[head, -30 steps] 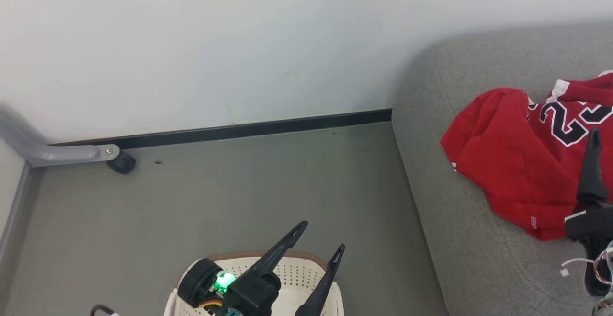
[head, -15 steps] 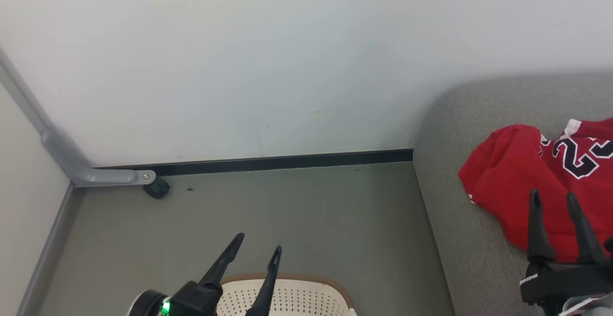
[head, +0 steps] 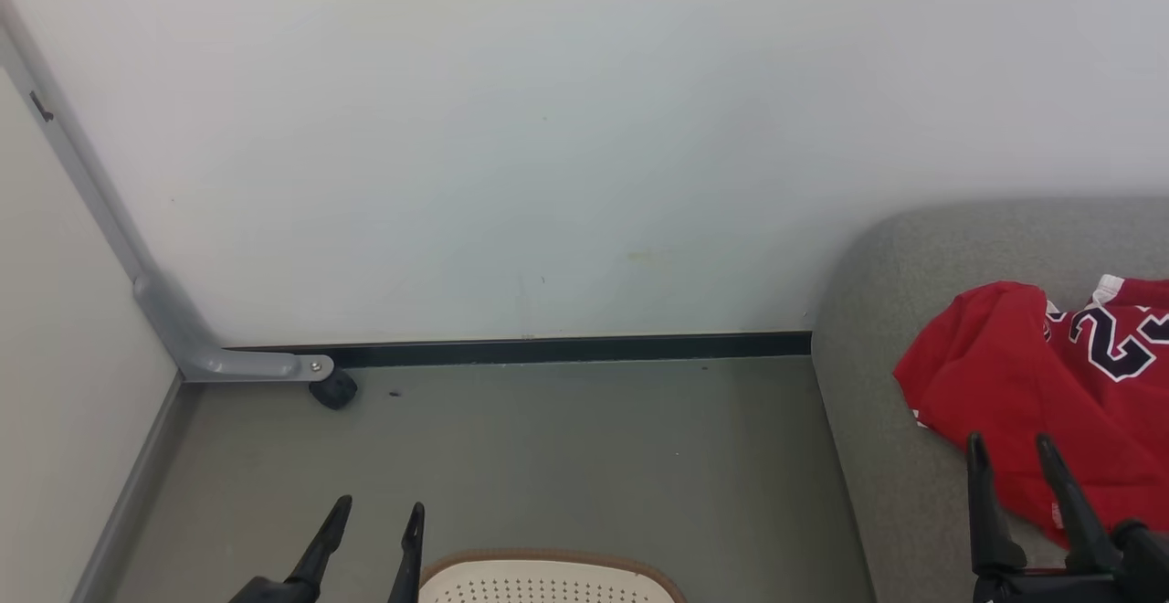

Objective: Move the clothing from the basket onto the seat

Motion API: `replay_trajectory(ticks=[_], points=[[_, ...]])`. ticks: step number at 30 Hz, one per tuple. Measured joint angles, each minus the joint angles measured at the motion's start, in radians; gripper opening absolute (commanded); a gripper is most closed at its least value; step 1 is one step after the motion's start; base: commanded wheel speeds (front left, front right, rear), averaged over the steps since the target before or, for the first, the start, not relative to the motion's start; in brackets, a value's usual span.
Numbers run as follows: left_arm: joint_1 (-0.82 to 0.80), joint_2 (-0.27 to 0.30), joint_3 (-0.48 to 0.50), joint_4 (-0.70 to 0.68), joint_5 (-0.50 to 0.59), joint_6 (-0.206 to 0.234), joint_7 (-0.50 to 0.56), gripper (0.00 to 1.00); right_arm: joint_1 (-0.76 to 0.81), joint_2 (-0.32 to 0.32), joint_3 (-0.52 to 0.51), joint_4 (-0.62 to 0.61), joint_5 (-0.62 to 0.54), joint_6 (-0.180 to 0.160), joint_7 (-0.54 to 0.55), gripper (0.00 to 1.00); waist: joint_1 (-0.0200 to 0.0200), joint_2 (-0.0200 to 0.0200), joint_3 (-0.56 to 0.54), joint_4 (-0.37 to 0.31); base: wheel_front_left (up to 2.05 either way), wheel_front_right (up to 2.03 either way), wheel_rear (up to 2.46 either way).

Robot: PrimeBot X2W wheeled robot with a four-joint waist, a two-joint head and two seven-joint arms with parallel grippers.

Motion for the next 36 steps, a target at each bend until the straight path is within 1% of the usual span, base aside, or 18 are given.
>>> replay_trajectory(ticks=[2,4,8,11,17,22,23,31,36], points=[[0.018,-0.003,0.028,0.007,-0.001,0.000,-0.004,1.00,0.031,0.001,0.003,-0.029,-0.009,-0.009,0.000,1.00,0.0001,0.0000,-0.007,0.001,0.00,0.00,0.00],[0.025,-0.007,0.045,0.016,-0.006,0.000,-0.013,1.00,0.053,0.003,0.007,-0.038,-0.017,-0.010,0.000,1.00,0.0001,0.0000,-0.009,0.001,0.00,0.00,0.00],[0.039,-0.023,0.063,0.027,-0.005,0.000,-0.021,1.00,0.093,0.007,0.011,-0.063,-0.026,-0.019,0.000,1.00,0.0000,-0.0001,-0.014,0.001,0.00,0.00,0.00],[0.046,-0.035,0.067,0.034,-0.005,0.000,-0.024,1.00,0.124,0.007,0.009,-0.080,-0.026,-0.036,0.001,1.00,0.0001,0.0000,-0.016,0.001,0.00,0.00,0.00],[0.055,-0.049,0.090,0.050,0.001,0.000,-0.034,1.00,0.159,0.010,0.002,-0.103,-0.026,-0.053,0.010,1.00,0.0001,0.0000,-0.021,-0.002,0.00,0.00,0.00],[0.055,-0.062,0.091,0.061,0.004,0.000,-0.038,1.00,0.163,0.010,0.001,-0.124,-0.026,-0.057,0.019,1.00,0.0001,0.0000,-0.022,-0.006,0.00,0.00,0.00],[0.056,-0.063,0.091,0.064,0.004,0.000,-0.038,1.00,0.164,0.010,0.001,-0.127,-0.026,-0.063,0.019,1.00,0.0001,0.0000,-0.023,-0.007,0.00,0.00,0.00],[0.073,-0.068,0.093,0.076,0.004,0.000,-0.038,1.00,0.182,0.009,-0.002,-0.153,-0.026,-0.070,0.035,1.00,0.0001,0.0000,-0.022,-0.008,0.00,0.00,0.00],[0.073,-0.073,0.095,0.079,0.006,0.000,-0.038,1.00,0.182,0.009,-0.002,-0.165,-0.026,-0.071,0.044,1.00,0.0001,0.0000,-0.021,-0.006,0.00,0.00,0.00]])
